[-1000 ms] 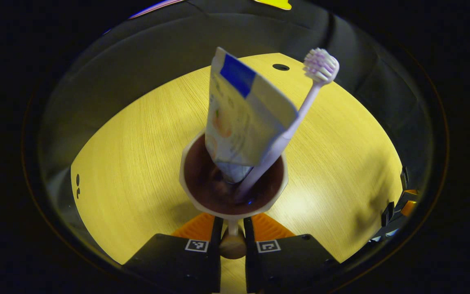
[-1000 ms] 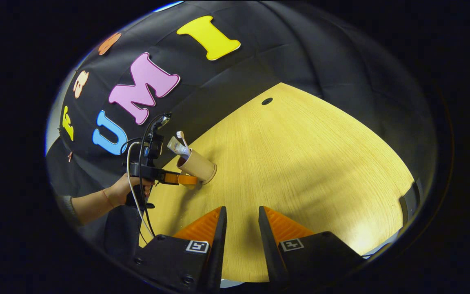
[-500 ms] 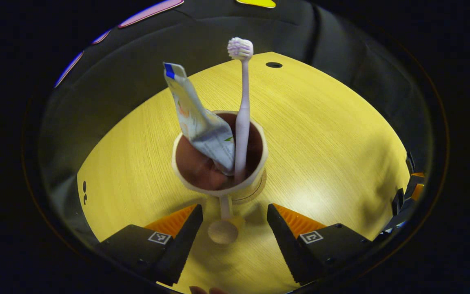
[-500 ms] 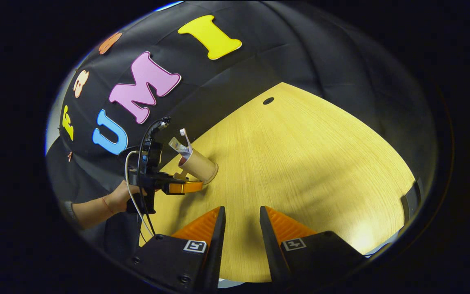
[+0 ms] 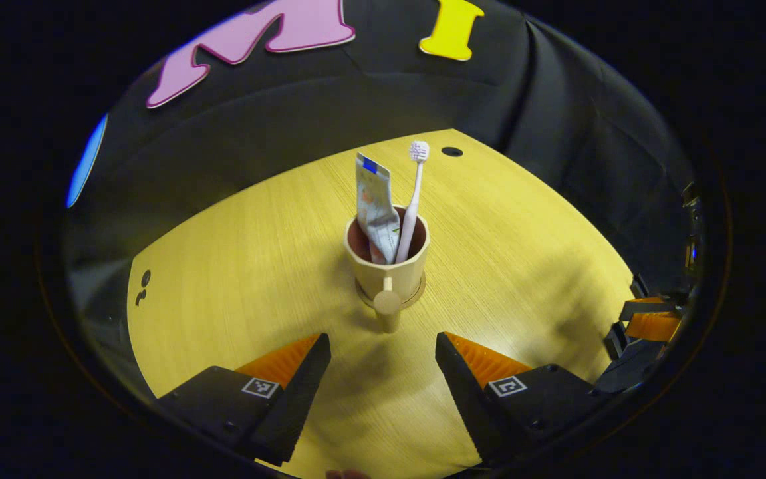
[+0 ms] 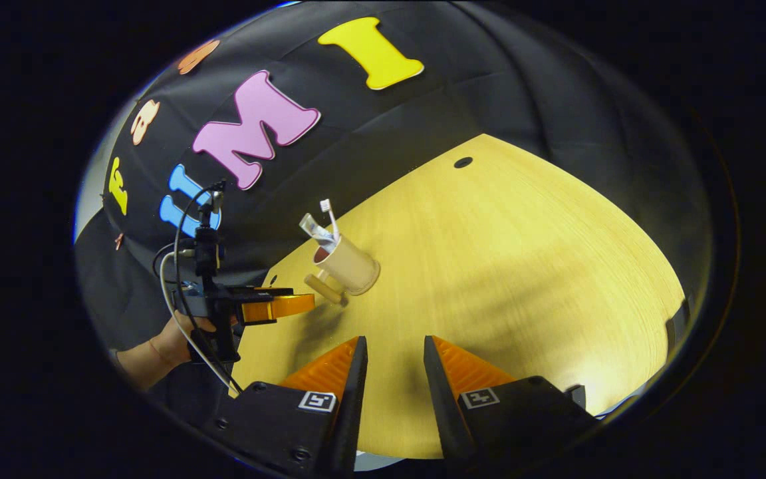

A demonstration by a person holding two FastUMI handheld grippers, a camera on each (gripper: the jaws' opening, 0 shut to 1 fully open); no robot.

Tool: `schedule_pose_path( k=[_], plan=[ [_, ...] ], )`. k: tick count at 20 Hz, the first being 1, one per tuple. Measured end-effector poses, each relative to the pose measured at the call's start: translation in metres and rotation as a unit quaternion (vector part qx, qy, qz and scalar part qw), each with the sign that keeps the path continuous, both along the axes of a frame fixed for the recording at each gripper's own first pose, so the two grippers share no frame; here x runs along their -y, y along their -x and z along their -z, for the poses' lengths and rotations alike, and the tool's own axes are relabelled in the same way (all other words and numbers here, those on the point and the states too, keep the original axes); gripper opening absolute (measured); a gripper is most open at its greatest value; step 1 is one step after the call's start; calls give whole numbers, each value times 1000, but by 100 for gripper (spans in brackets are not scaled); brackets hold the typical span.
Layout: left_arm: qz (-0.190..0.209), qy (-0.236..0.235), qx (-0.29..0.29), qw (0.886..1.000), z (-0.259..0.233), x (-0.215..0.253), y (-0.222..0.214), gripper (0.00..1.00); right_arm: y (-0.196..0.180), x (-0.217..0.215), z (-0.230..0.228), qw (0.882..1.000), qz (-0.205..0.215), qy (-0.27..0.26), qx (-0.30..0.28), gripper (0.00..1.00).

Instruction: Put the toothbrush and toothpaste on the desktop into the cup, then pick up the cup and place it on the coaster on the desktop.

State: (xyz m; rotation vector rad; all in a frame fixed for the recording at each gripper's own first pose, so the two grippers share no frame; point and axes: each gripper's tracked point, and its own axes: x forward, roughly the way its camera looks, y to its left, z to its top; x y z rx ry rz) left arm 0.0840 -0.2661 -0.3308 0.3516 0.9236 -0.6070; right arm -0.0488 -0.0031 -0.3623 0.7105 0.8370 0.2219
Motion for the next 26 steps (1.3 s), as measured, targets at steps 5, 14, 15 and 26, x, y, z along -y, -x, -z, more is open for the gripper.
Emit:
schedule_pose_path(
  k=[5, 14, 15, 26],
  plan=[
    [-30, 44, -9, 999, -24, -44, 40, 97, -6, -35, -21, 999, -35, 0, 15, 57],
    [-86, 44, 26, 995, -36, -142, 99, 98, 2, -84, -44, 996, -85, 0, 23, 96],
    [-94, 50, 28, 994, -39, -147, 103, 98, 3, -90, -47, 996, -90, 0, 25, 96],
    [-151, 104, 21, 983, -47, -181, 160, 95, 19, -149, -72, 988, -150, 7, 43, 96]
  ],
)
